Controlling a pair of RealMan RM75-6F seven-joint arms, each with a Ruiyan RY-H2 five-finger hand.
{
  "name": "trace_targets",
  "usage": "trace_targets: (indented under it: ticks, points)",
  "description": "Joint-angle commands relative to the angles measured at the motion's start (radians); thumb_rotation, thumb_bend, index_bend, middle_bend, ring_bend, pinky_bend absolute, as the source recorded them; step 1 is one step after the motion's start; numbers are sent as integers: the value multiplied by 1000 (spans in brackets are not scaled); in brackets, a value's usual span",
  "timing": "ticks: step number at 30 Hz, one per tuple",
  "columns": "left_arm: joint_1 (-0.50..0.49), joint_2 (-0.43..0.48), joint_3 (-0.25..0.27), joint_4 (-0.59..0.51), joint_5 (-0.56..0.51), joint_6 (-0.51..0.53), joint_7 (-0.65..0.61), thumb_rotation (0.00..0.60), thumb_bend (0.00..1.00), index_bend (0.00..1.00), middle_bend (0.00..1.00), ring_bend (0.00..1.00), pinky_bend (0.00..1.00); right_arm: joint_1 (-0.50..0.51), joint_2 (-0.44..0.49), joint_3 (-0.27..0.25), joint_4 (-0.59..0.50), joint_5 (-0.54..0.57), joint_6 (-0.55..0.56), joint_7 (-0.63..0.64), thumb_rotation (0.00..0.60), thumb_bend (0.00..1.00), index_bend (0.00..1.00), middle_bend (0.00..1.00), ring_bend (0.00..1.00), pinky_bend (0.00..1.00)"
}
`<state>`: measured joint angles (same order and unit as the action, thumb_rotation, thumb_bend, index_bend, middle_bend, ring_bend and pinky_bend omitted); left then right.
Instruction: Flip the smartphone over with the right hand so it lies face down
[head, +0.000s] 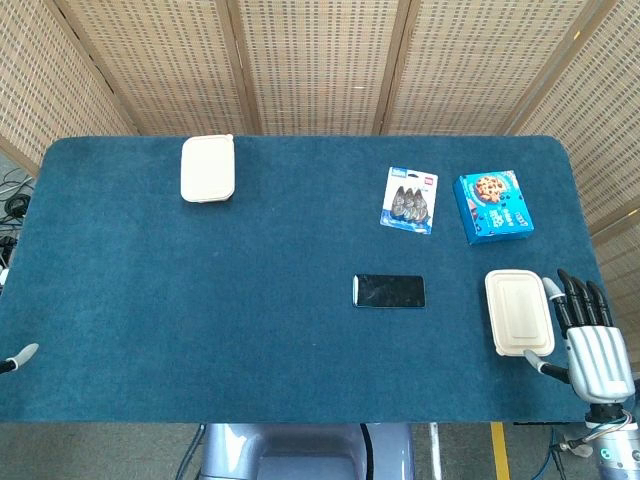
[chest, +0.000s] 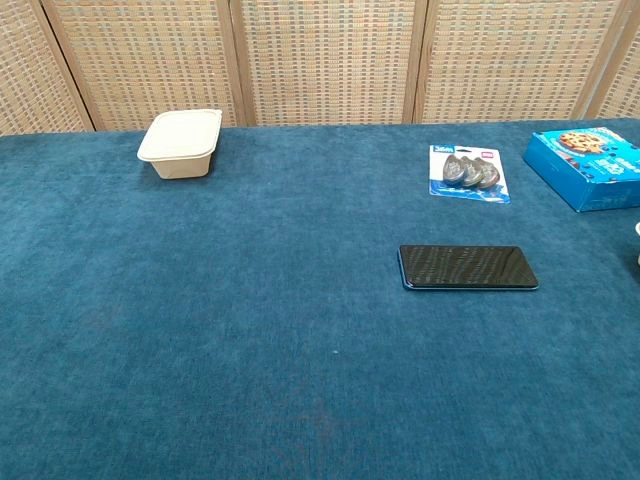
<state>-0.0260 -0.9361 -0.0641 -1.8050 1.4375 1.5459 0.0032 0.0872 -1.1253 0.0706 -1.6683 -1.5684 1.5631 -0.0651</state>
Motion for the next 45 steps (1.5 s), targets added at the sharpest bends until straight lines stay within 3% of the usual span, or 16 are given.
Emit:
trace_targets:
  ticks: [1, 8, 13, 17, 22, 28, 34, 40, 45]
  points:
    - [-1, -1, -2, 1, -2, -2, 3, 600, 0, 0, 0, 0, 0, 11, 8, -1, -11, -9, -16, 11, 600, 0, 0, 0, 0, 0]
    - [-13, -8, -8, -4, -16, -19, 30, 600, 0, 0, 0, 0, 0, 85, 43, 27, -63, 7, -126, -10, 600, 0, 0, 0, 0, 0]
    - [-33, -16, -20, -2, -50, -53, 50, 600, 0, 0, 0, 0, 0, 210, 53, 70, -132, 44, -305, -13, 600, 0, 0, 0, 0, 0]
    - [-51, -24, -35, 9, -93, -85, 65, 600, 0, 0, 0, 0, 0, 353, 47, 134, -205, 155, -510, -16, 600, 0, 51, 0, 0, 0]
    - [-64, -23, -47, 17, -128, -112, 59, 600, 0, 0, 0, 0, 0, 499, -90, 190, -167, 327, -616, -217, 600, 1, 144, 0, 0, 0]
    - [-79, -22, -53, 35, -162, -152, 44, 600, 0, 0, 0, 0, 0, 629, -300, 200, -75, 602, -611, -499, 600, 51, 234, 0, 0, 0]
    - [-94, -13, -57, 48, -183, -194, 13, 600, 0, 0, 0, 0, 0, 723, -462, 190, 22, 846, -520, -710, 600, 53, 241, 0, 0, 0]
    - [-105, -7, -58, 56, -193, -220, -1, 600, 0, 0, 0, 0, 0, 759, -541, 182, 82, 998, -469, -794, 600, 53, 241, 0, 0, 0]
    - [-112, -10, -57, 59, -198, -230, 4, 600, 0, 0, 0, 0, 0, 774, -566, 191, 118, 1047, -461, -795, 600, 53, 241, 0, 0, 0]
